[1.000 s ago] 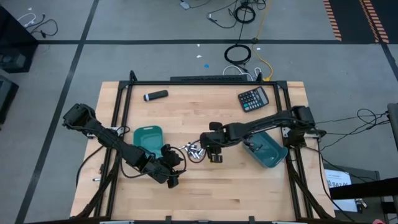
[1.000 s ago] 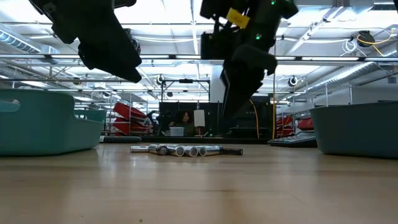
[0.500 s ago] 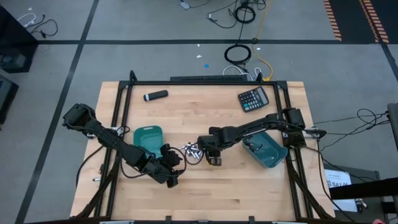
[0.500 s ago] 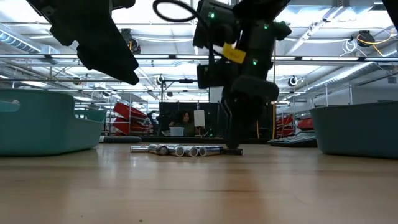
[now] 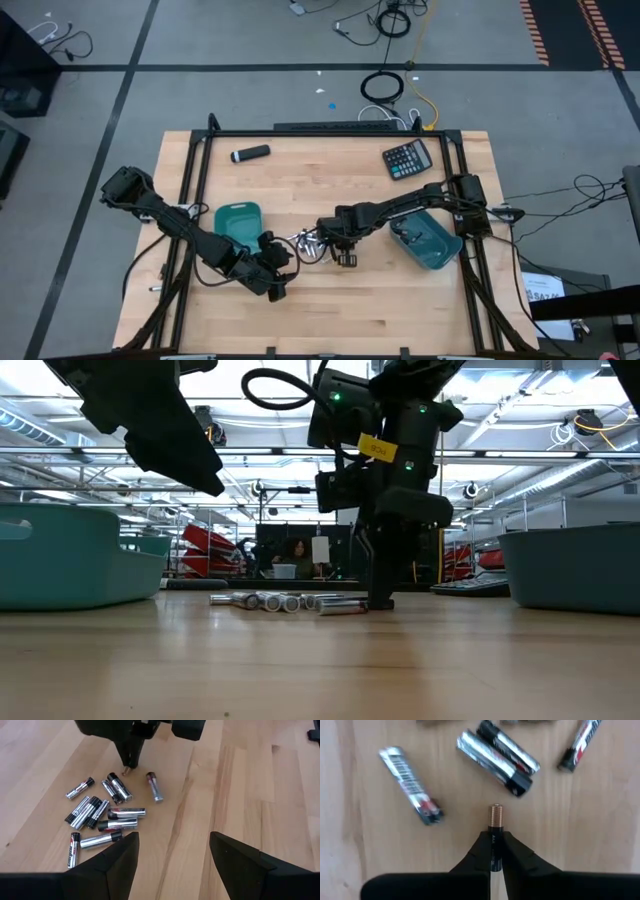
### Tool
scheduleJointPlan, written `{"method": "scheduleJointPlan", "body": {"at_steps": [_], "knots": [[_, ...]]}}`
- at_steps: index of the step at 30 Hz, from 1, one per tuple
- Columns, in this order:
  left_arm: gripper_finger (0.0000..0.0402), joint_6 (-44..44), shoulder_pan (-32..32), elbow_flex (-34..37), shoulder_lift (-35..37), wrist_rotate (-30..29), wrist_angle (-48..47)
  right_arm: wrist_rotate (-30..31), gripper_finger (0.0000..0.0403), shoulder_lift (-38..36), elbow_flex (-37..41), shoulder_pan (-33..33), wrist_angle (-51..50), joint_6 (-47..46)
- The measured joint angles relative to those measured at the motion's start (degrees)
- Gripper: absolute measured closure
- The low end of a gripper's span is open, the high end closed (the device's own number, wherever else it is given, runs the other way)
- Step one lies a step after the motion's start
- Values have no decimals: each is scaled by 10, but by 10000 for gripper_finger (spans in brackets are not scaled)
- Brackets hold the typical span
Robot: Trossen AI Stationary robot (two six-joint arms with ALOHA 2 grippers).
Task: Sort batteries
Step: Put the black battery into the blue bin
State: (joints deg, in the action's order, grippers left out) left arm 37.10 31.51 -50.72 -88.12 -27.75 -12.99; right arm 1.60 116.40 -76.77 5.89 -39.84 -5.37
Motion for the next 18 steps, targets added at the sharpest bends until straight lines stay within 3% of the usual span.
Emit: {"method": "scheduleJointPlan", "body": {"at_steps": [6, 11, 18], "knots": [[149, 13, 1, 0, 0, 6, 8, 71, 400, -67, 7, 1, -106, -16], [149, 16, 1, -1, -32, 61, 75, 141, 401, -175, 7, 31, -223, -101], [149, -2, -8, -22, -98, 78, 108, 133, 400, -313, 64, 88, -342, -293]]}}
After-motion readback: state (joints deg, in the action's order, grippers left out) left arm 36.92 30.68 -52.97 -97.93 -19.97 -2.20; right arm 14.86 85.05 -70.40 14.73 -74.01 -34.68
